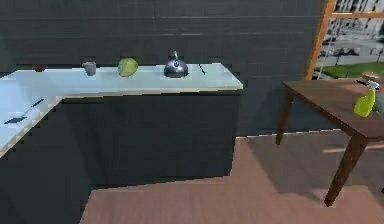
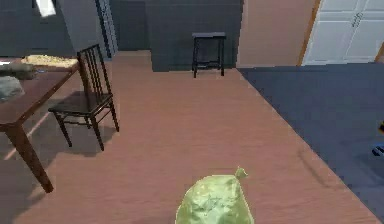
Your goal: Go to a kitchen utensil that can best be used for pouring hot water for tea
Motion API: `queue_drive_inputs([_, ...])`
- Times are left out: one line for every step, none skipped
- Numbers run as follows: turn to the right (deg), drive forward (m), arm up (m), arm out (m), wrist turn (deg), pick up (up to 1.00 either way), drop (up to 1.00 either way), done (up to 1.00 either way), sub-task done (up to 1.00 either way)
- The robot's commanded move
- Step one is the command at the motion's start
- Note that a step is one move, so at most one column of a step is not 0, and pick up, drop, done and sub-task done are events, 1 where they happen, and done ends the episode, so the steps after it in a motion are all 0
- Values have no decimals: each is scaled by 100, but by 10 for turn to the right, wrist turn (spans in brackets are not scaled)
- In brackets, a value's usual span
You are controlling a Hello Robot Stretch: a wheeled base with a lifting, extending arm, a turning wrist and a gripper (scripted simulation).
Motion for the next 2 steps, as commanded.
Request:
queue_drive_inputs([0, 80, 0, 0, 0, 0, 0, 0, 0])
queue_drive_inputs([0, 0, 0, 0, 0, 0, 0, 100, 0])
